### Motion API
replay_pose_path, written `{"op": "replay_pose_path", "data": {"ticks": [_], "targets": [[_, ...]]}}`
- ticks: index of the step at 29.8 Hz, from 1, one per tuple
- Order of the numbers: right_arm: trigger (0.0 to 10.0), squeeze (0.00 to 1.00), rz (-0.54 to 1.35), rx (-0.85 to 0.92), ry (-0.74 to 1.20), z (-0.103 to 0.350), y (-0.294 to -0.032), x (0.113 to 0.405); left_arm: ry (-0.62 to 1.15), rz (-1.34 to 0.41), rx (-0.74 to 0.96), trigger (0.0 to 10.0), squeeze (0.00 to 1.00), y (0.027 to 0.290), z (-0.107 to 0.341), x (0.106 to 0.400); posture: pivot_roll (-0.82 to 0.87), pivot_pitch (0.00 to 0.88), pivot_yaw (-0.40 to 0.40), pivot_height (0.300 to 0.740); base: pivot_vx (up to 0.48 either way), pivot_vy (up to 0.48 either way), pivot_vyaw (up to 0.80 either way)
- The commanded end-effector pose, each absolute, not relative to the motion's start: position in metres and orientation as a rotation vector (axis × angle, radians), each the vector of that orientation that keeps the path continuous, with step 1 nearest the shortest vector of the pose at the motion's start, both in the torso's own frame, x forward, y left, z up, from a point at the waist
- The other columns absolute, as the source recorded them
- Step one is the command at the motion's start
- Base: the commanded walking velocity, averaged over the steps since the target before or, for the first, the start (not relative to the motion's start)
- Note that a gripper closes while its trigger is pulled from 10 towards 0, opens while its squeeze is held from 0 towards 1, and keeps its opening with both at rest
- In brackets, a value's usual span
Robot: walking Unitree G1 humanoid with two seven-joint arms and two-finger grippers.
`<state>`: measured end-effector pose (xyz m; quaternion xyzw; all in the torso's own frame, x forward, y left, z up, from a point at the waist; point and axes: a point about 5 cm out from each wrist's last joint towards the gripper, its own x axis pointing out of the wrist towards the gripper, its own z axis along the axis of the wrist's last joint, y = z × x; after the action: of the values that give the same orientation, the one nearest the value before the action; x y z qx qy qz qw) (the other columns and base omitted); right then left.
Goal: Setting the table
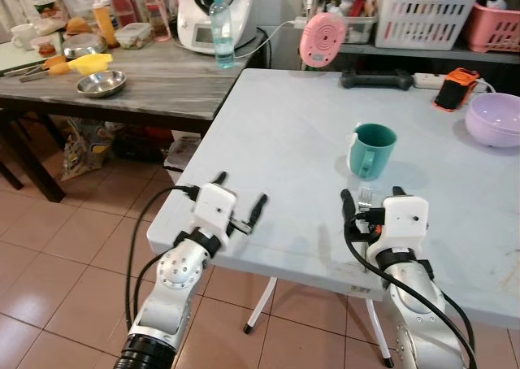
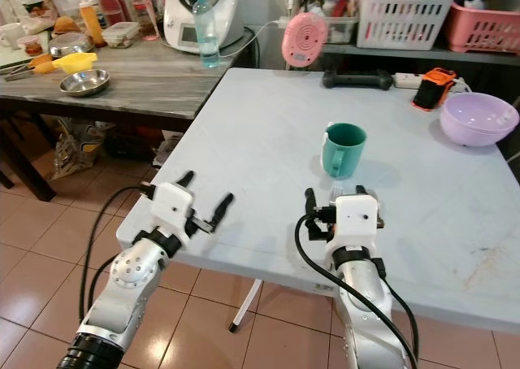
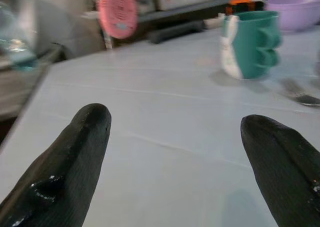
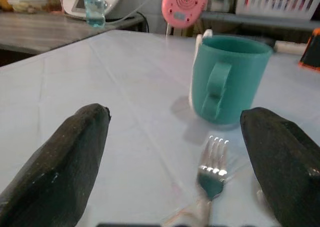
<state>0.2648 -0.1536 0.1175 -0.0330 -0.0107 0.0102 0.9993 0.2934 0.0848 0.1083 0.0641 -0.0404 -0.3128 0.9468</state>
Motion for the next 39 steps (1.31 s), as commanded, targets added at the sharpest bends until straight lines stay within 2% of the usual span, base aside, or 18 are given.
{"op": "replay_pose_path", "data": {"ticks": [1,4,10,19,30,39], "targets": [[10.0,0.00,-0.010,-0.061,0.005,0.116,-0.154,0.263,-0.065,-0.762,0.150,10.0,0.00,0.081,0.112,0.292,-0.09,0.000,0.061,0.740,0.000,0.000,0.00],[10.0,0.00,-0.056,-0.052,0.060,0.108,-0.159,0.262,-0.035,-0.843,0.155,10.0,0.00,0.080,0.111,0.289,-0.09,0.005,0.068,0.740,0.000,0.000,0.00],[10.0,0.00,-0.135,-0.030,0.114,0.101,-0.169,0.258,-0.020,-0.883,0.199,10.0,0.00,0.084,0.110,0.289,-0.10,0.025,0.082,0.740,0.000,0.000,0.00],[10.0,0.00,-0.133,-0.014,0.127,0.100,-0.170,0.254,-0.006,-0.906,0.175,10.0,0.00,0.082,0.110,0.289,-0.11,0.026,0.082,0.740,0.000,0.000,-0.71],[10.0,0.00,-0.058,-0.036,0.144,0.104,-0.163,0.279,0.015,-0.955,0.169,10.0,0.00,0.080,0.106,0.284,-0.12,0.040,0.042,0.740,0.000,0.000,-0.04],[10.0,0.00,-0.055,-0.015,0.188,0.102,-0.160,0.285,0.038,-1.025,0.149,10.0,0.00,0.077,0.106,0.277,-0.12,0.047,0.022,0.740,0.000,0.000,0.00]]}}
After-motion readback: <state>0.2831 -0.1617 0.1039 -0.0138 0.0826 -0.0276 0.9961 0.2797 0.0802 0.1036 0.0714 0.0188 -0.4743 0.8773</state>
